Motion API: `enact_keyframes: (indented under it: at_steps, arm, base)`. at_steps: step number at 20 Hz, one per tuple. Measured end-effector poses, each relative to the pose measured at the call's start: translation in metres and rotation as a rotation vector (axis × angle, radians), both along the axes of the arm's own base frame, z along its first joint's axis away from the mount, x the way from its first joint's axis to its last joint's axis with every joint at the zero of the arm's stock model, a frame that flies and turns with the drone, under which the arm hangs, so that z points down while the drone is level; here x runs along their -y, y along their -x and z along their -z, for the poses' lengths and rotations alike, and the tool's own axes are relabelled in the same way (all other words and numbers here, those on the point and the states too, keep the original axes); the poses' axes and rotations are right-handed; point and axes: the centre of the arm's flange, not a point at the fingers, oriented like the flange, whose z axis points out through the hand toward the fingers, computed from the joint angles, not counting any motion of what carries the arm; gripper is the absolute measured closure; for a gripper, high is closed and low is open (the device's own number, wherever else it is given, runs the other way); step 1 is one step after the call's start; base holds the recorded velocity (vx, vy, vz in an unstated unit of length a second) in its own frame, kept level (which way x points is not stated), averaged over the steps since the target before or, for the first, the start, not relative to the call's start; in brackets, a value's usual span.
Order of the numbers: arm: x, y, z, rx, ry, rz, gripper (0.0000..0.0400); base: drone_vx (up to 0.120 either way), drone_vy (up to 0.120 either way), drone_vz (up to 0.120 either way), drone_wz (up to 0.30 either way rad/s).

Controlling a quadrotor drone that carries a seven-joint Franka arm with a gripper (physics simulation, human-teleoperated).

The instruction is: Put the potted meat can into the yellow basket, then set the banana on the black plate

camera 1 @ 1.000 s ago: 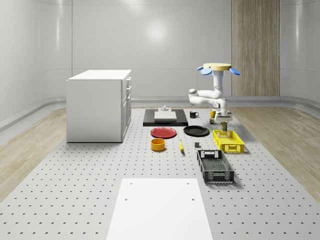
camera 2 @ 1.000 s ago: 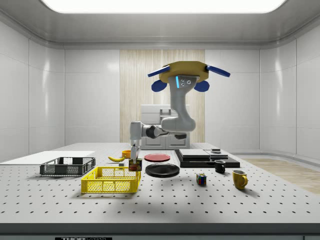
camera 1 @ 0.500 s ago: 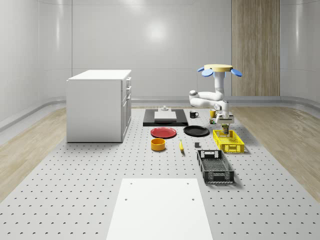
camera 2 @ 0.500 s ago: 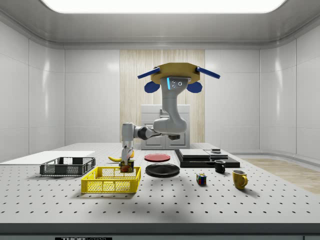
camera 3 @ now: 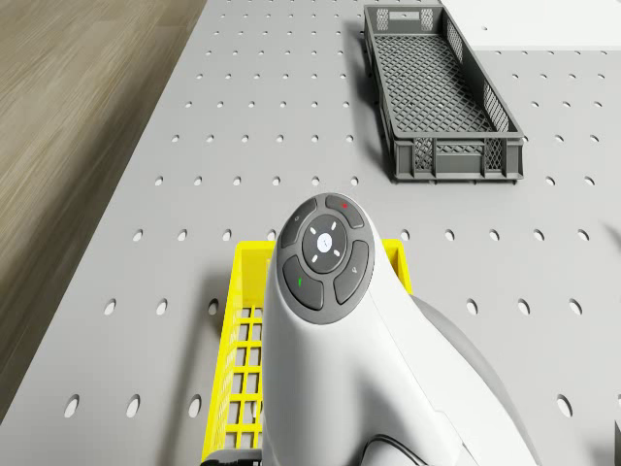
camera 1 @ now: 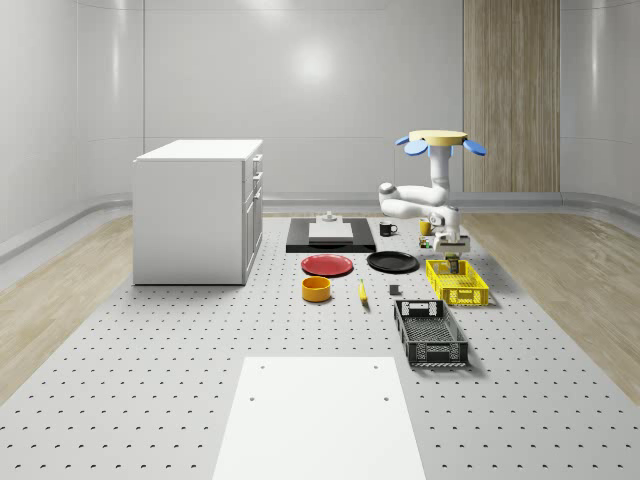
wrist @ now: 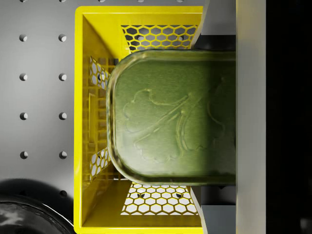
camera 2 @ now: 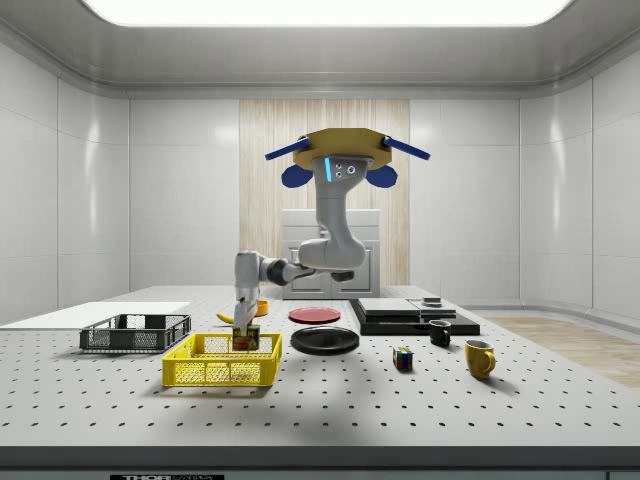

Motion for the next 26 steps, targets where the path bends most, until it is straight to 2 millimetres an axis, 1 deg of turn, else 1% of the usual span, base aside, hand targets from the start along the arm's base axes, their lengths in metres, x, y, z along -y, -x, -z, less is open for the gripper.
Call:
enact_keyframes:
  at_steps: [9, 10, 11, 12, 16, 17, 20, 26]
  arm:
    - [0.0, 0.0, -0.035, 0.0, 0.0, 0.0, 0.011]
    - [0.0, 0.0, -0.039, 0.0, -0.001, 0.0, 0.0094]
    - [0.0, 0.0, -0.041, 0.0, -0.001, 0.001, 0.0064]
    - [0.0, 0.0, -0.042, 0.001, -0.001, 0.002, 0.0045]
    - [0.0, 0.0, -0.045, 0.001, -0.004, 0.001, 0.0016]
    - [0.0, 0.0, -0.045, 0.002, -0.005, 0.001, 0.0013]
    - [0.0, 0.0, -0.045, 0.002, -0.006, 0.001, 0.0006]
    - [0.0, 0.0, -0.046, 0.002, -0.006, 0.0, 0.0001]
  base:
    - [0.0, 0.0, 0.0, 0.0]
    - [0.0, 0.0, 0.0, 0.0]
    - [0.0, 0.0, 0.0, 0.0]
    - [0.0, 0.0, 0.04, 0.0]
    - [0.0, 0.0, 0.12, 0.0]
    - [0.0, -0.08, 0.12, 0.0]
    - [0.12, -0.12, 0.093, 0.0]
    - [0.12, -0.12, 0.0, 0.0]
